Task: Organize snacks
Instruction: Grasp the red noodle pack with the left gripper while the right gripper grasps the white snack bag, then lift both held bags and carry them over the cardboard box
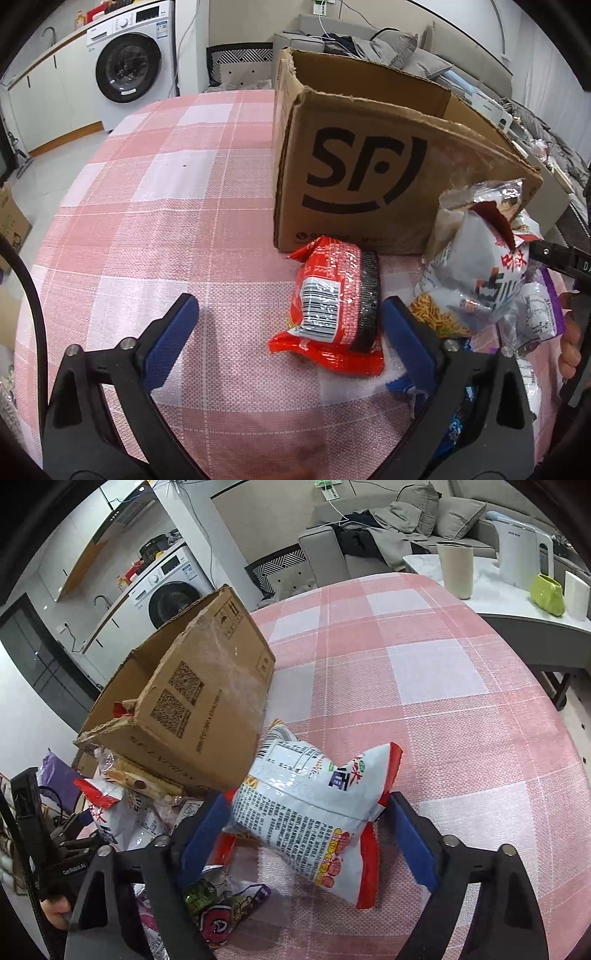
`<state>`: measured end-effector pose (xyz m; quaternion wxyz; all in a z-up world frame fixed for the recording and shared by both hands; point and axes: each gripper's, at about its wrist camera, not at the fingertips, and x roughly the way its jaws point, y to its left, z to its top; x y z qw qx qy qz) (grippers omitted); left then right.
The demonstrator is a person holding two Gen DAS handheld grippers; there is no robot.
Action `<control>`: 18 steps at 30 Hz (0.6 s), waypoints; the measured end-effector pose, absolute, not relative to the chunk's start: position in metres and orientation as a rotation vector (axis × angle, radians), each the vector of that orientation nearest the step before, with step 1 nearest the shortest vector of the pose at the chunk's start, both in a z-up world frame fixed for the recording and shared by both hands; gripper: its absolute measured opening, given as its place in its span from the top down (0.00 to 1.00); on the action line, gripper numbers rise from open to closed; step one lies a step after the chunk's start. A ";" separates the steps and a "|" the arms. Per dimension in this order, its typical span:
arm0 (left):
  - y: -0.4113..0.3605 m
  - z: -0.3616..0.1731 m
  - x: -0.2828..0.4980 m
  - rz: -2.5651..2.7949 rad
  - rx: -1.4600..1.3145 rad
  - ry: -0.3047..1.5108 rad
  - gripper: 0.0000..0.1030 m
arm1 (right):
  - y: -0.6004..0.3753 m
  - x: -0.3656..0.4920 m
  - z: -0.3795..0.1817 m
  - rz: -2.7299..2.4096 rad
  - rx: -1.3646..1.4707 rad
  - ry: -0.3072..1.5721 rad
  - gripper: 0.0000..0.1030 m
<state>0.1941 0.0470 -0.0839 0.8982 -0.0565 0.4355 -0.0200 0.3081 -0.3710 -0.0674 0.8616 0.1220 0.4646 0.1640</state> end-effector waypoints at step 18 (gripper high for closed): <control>0.043 -0.080 0.186 -0.133 -0.122 0.883 0.59 | -0.377 0.301 -0.065 0.373 0.282 0.951 0.35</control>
